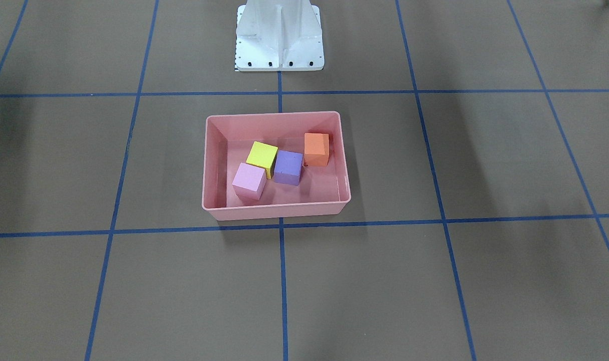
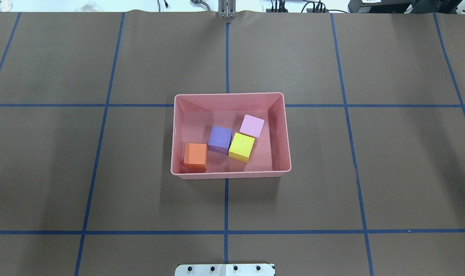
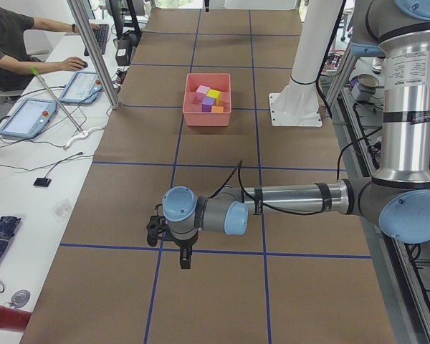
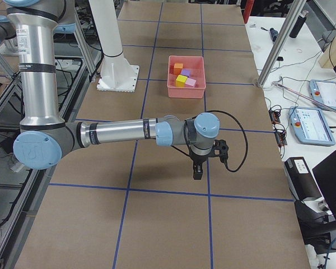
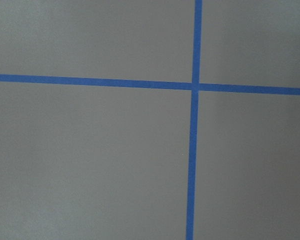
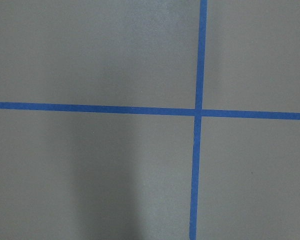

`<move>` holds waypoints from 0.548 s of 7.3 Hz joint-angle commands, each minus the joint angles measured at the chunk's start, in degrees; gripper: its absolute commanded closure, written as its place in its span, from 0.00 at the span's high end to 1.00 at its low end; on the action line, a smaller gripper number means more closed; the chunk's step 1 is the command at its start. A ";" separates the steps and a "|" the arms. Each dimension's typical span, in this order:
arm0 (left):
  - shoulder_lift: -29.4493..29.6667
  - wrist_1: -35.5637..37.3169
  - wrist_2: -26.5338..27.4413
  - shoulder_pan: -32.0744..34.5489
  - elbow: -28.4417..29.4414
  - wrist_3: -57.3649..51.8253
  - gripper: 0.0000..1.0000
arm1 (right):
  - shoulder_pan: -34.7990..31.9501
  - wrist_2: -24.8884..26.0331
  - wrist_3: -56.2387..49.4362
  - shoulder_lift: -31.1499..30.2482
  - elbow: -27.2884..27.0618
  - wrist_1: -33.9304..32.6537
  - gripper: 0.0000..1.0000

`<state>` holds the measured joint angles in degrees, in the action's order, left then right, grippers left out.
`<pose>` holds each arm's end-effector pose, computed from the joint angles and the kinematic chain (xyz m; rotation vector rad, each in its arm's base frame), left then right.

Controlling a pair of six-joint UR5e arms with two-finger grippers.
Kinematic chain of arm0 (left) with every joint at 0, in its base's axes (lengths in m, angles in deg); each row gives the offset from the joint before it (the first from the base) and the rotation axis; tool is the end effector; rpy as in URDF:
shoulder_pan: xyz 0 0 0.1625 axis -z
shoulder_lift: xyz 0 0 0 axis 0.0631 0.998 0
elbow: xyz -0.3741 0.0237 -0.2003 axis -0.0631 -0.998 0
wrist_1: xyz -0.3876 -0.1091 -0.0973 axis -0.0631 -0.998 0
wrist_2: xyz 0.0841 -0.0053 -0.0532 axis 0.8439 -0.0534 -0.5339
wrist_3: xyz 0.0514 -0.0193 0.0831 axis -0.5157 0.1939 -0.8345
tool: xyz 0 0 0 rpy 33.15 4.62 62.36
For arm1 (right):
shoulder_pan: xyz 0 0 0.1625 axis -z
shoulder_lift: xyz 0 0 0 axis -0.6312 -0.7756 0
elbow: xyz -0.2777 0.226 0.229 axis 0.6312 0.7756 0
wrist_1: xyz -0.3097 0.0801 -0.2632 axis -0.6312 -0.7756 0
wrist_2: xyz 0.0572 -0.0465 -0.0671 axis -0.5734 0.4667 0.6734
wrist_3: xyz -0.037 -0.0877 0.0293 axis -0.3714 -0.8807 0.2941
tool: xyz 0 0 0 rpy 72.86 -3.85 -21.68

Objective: Place blocks into pink bin with both arms

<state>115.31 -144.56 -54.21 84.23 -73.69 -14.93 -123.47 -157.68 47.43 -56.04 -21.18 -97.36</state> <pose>-0.0450 -0.4780 0.6837 0.0283 0.7892 -0.0532 0.0136 -0.5089 0.5991 0.0098 -0.7768 -0.0270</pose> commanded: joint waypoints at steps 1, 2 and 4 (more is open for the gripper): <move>1.31 0.54 0.03 -0.05 0.26 3.53 1.00 | 0.04 0.12 -0.01 0.14 0.05 0.00 1.00; 1.66 1.07 -0.23 0.21 -0.09 3.55 1.00 | 0.04 0.12 -0.01 0.22 0.14 0.00 1.00; 2.01 10.34 -0.06 0.57 -6.21 3.47 1.00 | 0.13 0.03 0.08 0.31 0.58 0.00 1.00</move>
